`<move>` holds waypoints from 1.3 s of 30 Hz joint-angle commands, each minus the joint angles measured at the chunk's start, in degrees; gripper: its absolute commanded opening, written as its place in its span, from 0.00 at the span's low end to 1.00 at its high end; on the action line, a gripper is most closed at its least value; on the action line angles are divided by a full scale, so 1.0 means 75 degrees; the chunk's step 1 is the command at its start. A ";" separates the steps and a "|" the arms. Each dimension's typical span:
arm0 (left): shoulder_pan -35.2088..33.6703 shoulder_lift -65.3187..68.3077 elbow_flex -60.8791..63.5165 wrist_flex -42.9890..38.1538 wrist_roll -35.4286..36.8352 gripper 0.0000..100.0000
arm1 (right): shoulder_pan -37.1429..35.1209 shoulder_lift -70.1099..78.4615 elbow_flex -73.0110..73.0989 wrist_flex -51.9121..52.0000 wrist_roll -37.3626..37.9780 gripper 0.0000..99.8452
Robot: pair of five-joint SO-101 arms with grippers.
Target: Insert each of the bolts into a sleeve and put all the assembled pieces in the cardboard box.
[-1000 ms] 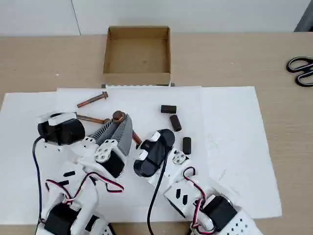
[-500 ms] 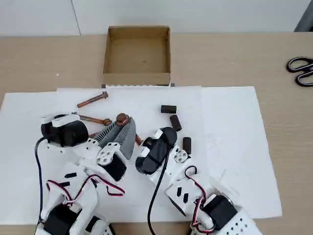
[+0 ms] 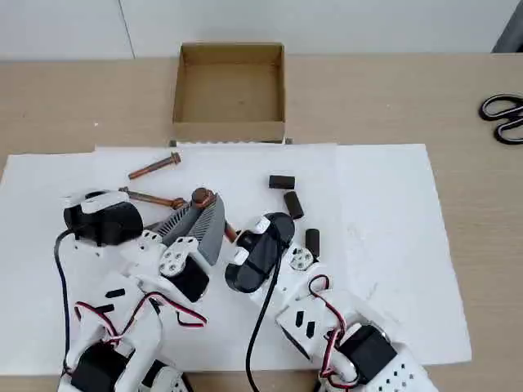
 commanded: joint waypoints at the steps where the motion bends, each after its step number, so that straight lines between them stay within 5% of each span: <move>1: -0.0223 0.0023 -0.0182 -0.0316 -0.0023 0.01 | 0.0006 -0.0111 -0.0117 -0.0358 0.0059 0.00; 18: -0.0035 0.0023 -0.0018 -0.0281 -0.0012 0.01 | -0.0381 -0.0111 -0.0094 -0.0369 0.0070 0.00; 39: 0.1254 0.0023 0.0440 0.2075 -0.0914 0.01 | -0.0018 -0.0123 -0.0141 -0.1037 0.0645 0.00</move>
